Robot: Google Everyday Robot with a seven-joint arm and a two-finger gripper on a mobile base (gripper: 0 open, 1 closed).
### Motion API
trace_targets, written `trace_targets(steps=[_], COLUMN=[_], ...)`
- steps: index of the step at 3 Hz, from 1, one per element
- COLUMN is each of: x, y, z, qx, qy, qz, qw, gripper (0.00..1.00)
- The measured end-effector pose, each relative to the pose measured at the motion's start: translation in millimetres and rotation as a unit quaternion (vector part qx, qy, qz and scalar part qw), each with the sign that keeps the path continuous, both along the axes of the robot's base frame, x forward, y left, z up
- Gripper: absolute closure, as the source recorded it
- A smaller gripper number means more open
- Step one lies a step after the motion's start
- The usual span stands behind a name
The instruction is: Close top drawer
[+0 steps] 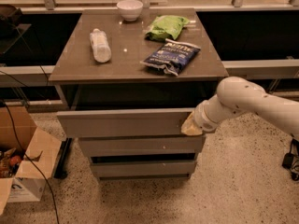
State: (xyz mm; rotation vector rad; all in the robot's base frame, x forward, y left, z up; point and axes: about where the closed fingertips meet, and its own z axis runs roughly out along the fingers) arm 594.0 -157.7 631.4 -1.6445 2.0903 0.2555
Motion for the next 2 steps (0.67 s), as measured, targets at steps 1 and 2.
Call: trace_targets(steps=[1,2], x=[18.4,42.6], y=[-6.1,-12.7], z=[4.2,12.0], qx=[0.003,0.011], qy=[-0.013,-0.031], qz=[-0.006,-0.016], qw=[0.9999,0.9993], gripper=[0.84,0.53])
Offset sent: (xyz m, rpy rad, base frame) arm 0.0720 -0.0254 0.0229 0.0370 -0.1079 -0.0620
